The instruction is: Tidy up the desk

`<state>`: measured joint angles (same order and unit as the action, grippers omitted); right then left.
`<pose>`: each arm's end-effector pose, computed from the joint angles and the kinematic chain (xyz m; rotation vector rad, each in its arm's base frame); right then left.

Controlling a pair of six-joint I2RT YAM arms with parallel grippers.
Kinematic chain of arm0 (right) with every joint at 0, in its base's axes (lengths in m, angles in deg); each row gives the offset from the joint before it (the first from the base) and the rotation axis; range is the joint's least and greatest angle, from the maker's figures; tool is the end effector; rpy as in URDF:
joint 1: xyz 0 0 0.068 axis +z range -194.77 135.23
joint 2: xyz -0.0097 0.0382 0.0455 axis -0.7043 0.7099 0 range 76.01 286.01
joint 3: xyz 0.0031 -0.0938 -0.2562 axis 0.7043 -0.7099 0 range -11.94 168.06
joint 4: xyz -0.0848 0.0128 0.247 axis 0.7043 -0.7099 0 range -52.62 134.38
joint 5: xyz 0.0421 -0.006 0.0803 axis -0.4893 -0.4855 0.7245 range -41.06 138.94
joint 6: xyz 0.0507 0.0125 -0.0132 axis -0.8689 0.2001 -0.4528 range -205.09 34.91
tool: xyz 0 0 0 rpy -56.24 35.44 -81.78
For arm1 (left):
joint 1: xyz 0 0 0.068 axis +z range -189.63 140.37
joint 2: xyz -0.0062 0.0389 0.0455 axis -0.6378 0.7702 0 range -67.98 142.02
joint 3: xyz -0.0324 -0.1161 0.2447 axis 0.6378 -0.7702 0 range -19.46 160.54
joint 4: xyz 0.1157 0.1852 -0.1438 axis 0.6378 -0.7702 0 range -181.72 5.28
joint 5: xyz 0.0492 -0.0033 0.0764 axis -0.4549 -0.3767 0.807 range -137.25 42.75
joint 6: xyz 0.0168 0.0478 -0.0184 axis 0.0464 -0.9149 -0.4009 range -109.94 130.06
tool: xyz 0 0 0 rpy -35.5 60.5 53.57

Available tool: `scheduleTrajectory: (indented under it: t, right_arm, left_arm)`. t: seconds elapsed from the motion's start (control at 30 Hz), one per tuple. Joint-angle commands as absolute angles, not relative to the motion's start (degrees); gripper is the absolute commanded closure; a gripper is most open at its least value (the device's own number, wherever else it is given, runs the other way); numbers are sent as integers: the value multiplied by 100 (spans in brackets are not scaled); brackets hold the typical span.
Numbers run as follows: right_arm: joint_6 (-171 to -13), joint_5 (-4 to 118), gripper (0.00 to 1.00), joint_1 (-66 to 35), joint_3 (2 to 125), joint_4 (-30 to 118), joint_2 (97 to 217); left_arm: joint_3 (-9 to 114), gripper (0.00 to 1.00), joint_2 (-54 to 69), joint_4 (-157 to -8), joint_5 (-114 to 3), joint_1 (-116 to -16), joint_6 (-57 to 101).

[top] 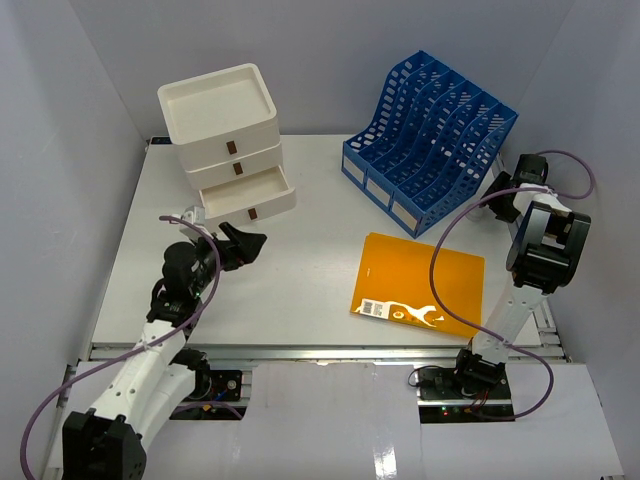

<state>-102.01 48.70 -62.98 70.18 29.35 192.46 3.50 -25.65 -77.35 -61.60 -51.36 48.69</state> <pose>0.4229 -0.1392 0.1782 0.7358 2.3182 -0.0151 0.1764 -0.0456 0.2441 -0.2461 1.8389 -0.8461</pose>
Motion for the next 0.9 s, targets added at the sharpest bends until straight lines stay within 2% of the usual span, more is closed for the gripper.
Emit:
scheduleTrajectory:
  t: [0.0, 0.33, 0.73, 0.87]
  right_arm:
    - [-10190, 4923, 43, -6282, 6790, 3107, 19014]
    - [-10196, 5184, 53, -6182, 6998, 2935, 19124]
    - [-10170, 5240, 79, -6189, 7034, 2908, 19141]
    - [-10175, 5415, 85, -6182, 6870, 2974, 18971]
  left_arm:
    - [341, 2, -2769, -7910, -6141, -5097, 4866]
    - [401, 2, -3134, -8227, -6166, -5097, 5031]
    - [812, 2, -3572, -8953, -6045, -5097, 5021]
    - [893, 2, -3665, -9140, -6007, -5097, 5024]
